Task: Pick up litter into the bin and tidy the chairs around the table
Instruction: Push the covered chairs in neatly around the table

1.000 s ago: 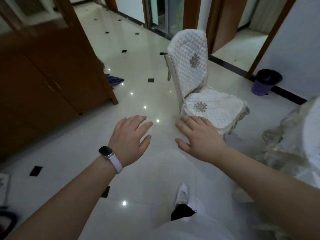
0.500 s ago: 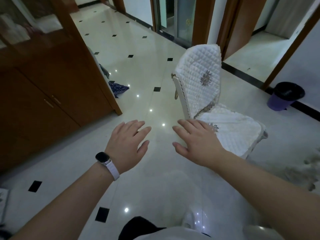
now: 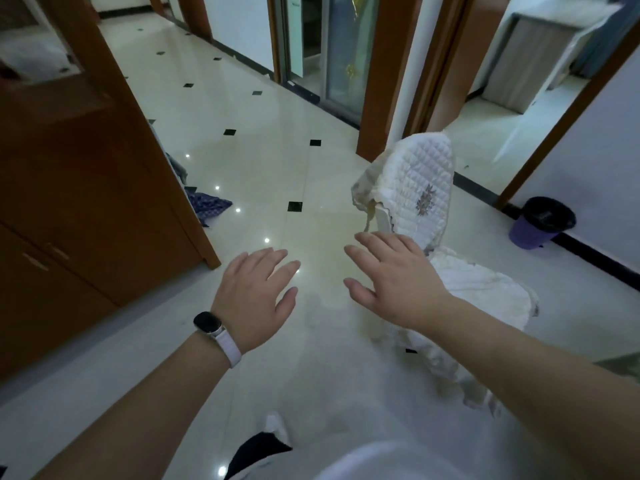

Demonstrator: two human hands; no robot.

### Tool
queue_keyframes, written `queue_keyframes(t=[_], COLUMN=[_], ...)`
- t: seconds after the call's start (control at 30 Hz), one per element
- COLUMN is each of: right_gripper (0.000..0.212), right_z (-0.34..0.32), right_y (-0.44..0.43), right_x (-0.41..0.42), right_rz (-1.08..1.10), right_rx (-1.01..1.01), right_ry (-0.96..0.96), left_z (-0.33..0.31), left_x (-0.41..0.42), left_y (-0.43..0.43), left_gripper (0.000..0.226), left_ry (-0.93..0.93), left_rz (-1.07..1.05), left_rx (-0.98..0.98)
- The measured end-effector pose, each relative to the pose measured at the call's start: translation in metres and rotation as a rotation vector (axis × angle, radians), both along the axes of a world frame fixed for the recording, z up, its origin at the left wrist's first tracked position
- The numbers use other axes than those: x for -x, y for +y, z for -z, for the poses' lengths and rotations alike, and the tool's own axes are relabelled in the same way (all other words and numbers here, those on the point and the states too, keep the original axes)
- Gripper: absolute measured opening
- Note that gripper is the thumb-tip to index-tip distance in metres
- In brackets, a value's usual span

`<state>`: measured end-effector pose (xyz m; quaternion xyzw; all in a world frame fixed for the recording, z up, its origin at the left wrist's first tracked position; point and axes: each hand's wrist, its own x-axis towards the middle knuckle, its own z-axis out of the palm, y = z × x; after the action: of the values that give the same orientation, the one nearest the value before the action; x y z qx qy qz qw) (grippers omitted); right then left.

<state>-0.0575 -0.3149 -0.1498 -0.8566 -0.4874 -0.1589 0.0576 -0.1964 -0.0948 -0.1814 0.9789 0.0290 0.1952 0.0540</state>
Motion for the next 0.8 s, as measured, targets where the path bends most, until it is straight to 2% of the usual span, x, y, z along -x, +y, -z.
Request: queue_keyframes(t=[0.2, 0.4, 0.63, 0.8], right_gripper=[0.049, 0.050, 0.049, 0.051], right_z=[0.000, 0.013, 0.031, 0.047], right_y=[0.090, 0.134, 0.179, 0.211], right_x=[-0.026, -0.067, -0.172, -0.267], right_rz=[0.092, 0.166, 0.221, 0.283], right_rx=[0.023, 0.047, 0.026, 0.055], right_ry=[0.014, 0.047, 0.059, 0.160], left_z=[0.001, 0.004, 0.013, 0.016], left_x=[-0.038, -0.094, -0.205, -0.300], left_y=[0.097, 0.159, 0.200, 0.227], left_gripper=[0.041, 0.039, 0.037, 0.040], left_ry=[-0.014, -0.030, -0.021, 0.026], left_rz=[0.081, 0.107, 0.155, 0.128], left_rx=[-0.013, 0.018, 0.011, -0.041])
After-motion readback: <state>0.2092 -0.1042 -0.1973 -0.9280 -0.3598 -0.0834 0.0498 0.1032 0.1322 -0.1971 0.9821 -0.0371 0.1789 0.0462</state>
